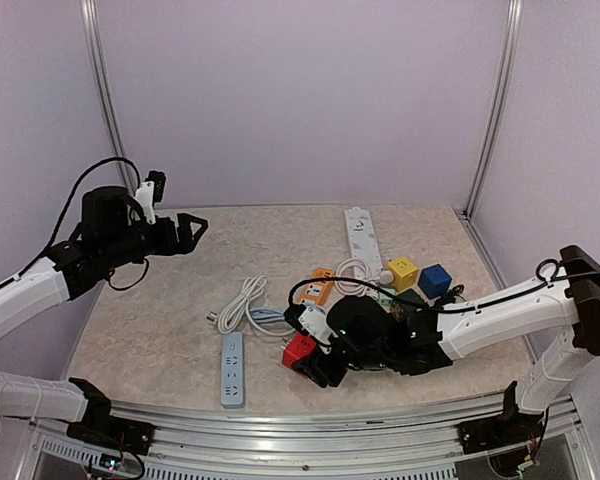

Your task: Pull the plug off the socket

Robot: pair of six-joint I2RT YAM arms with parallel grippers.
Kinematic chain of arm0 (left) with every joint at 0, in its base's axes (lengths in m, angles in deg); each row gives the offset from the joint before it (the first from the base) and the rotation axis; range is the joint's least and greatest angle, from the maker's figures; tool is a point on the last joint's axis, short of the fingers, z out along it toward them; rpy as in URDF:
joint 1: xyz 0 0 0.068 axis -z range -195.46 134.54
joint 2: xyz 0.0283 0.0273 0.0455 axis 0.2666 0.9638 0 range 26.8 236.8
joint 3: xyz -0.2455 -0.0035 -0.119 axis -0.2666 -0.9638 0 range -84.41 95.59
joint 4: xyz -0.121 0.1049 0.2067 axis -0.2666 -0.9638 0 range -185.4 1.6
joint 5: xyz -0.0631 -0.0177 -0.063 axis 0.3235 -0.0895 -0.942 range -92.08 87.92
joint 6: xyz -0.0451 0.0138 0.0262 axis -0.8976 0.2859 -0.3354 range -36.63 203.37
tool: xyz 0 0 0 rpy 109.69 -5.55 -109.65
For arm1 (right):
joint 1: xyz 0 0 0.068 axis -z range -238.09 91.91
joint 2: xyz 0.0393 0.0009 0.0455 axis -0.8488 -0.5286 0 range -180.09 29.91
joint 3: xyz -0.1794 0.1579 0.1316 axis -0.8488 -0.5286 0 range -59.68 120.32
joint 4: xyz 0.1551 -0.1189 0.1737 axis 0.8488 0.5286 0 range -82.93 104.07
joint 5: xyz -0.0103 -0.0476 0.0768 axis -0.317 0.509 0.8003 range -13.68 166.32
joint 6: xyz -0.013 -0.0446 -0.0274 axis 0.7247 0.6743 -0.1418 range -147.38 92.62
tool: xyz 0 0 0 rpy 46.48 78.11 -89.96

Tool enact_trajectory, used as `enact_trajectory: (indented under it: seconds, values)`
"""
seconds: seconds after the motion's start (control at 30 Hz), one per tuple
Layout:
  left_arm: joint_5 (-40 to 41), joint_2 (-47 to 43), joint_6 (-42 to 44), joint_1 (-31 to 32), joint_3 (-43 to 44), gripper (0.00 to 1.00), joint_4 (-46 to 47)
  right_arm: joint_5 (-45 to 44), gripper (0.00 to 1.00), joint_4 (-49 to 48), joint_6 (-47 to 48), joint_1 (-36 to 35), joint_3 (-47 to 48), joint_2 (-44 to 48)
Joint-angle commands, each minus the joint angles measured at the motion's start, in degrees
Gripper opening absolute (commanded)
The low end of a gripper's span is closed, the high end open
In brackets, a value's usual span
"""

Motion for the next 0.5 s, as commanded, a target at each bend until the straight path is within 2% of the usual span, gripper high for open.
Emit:
enact_trajectory:
  seconds: [0.0,0.2,0.47]
  values:
    - [0.33,-2.44,-0.57,-0.80,-2.08,0.99,-2.65,-2.95,0.00,-1.19,2.03,-1.29,2.21,-2.38]
    - [1.32,-3.51,-0.75,-1.12,-3.22,0.99,-3.21,-6.56,0.00,0.89,2.15,-1.98,3.37,-5.83]
    - [0.72,-2.81,-1.57,-1.15,-3.66,0.99,-1.83,-8.39,0.15,2.00,0.74,-2.01,3.50,-7.77]
